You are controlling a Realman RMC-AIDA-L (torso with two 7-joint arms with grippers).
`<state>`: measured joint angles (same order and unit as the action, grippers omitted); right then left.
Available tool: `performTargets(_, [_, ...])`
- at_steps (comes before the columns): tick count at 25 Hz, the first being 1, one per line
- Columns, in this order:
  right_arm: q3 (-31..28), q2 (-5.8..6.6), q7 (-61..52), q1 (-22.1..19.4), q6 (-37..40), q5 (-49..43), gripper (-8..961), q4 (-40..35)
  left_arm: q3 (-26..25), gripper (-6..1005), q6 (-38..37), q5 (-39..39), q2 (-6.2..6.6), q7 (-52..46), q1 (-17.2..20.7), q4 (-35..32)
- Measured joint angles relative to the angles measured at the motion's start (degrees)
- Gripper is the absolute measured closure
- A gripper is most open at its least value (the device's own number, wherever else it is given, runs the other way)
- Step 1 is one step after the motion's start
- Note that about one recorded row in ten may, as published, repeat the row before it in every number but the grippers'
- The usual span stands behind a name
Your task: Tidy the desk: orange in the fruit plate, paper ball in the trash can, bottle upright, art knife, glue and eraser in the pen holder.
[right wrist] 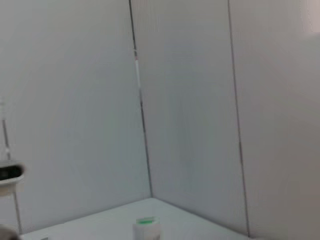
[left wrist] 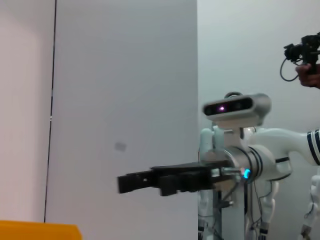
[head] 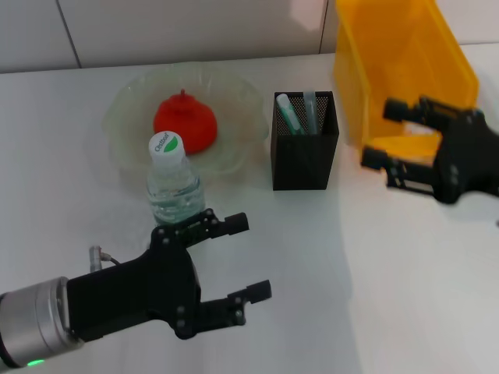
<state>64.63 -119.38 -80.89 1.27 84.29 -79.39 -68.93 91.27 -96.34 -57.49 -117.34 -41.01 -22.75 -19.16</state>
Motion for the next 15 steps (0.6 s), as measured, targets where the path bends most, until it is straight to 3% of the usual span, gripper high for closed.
performTargets(3, [-3.7,0.16,9.6,1.4,7.7,-0.3,185,10.3,0.2,214,0.1,-0.5,1.44,-2.6,-1.2,0.9])
performTargets(4, [-4.7,0.35,14.7,2.5,11.2,-0.9,185,15.6,0.0,214,0.2,-2.1,2.45,-5.1,-2.0,1.2])
performTargets(7, [-5.0,0.56,19.5,3.9,13.9,-2.9,185,20.1,-0.4,214,0.3,-3.0,3.16,-6.3,-2.3,1.4])
performTargets(9, [-4.9,0.4,23.0,5.5,14.9,-7.2,185,23.4,-0.5,214,0.6,-3.2,3.63,-6.7,-2.2,1.5])
performTargets(15, [-4.5,0.2,25.9,8.6,15.4,-9.1,185,28.7,-0.5,214,1.7,-4.2,3.58,-6.9,-1.8,1.6])
